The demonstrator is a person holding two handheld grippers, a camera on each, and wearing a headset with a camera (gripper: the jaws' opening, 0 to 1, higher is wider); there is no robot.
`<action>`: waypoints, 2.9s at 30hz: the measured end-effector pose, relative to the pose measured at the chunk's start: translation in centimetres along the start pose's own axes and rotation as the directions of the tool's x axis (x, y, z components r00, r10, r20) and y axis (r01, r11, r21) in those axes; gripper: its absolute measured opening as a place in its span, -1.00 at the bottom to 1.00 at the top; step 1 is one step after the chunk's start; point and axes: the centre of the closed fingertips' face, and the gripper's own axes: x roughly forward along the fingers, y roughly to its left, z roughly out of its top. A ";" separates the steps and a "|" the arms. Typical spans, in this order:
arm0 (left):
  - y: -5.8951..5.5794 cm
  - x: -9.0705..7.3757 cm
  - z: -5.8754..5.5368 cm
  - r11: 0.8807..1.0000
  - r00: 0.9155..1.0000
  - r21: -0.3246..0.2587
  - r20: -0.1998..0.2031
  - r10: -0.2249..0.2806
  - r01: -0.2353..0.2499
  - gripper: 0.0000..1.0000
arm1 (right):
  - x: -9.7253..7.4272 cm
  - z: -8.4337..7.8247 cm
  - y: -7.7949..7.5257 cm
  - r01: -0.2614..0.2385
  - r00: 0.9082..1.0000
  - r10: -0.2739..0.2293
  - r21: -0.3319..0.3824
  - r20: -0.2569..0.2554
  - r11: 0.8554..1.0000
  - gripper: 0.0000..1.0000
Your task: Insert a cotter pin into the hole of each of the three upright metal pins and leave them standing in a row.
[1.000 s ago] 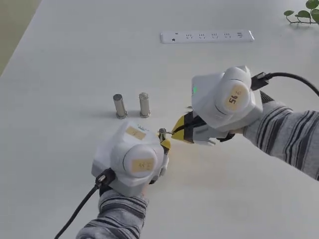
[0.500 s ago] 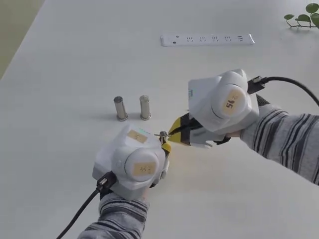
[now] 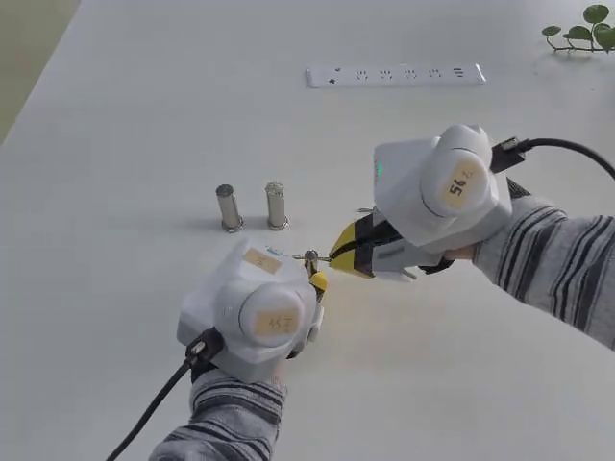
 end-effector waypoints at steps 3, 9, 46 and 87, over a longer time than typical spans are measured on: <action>0.0 0.0 0.0 1.000 1.000 -0.001 0.001 0.001 -0.001 -0.89 | 0.1 0.2 0.0 0.002 1.000 -0.002 0.001 0.001 1.000 -1.00; 0.0 0.0 0.0 1.000 1.000 -0.005 0.002 0.003 -0.003 -0.90 | 0.2 0.4 0.0 0.006 1.000 -0.006 0.001 0.002 1.000 -1.00; 5.5 -1.0 0.3 0.997 0.998 -0.031 0.009 0.067 -0.066 -0.90 | -1.8 -2.0 -1.7 0.146 0.982 -0.178 0.338 0.066 0.930 -0.73; 10.5 -0.6 -0.5 0.994 0.996 -0.056 -0.008 0.092 -0.092 -0.89 | -1.2 -2.2 -1.7 0.136 0.974 -0.207 0.486 0.094 0.863 -0.67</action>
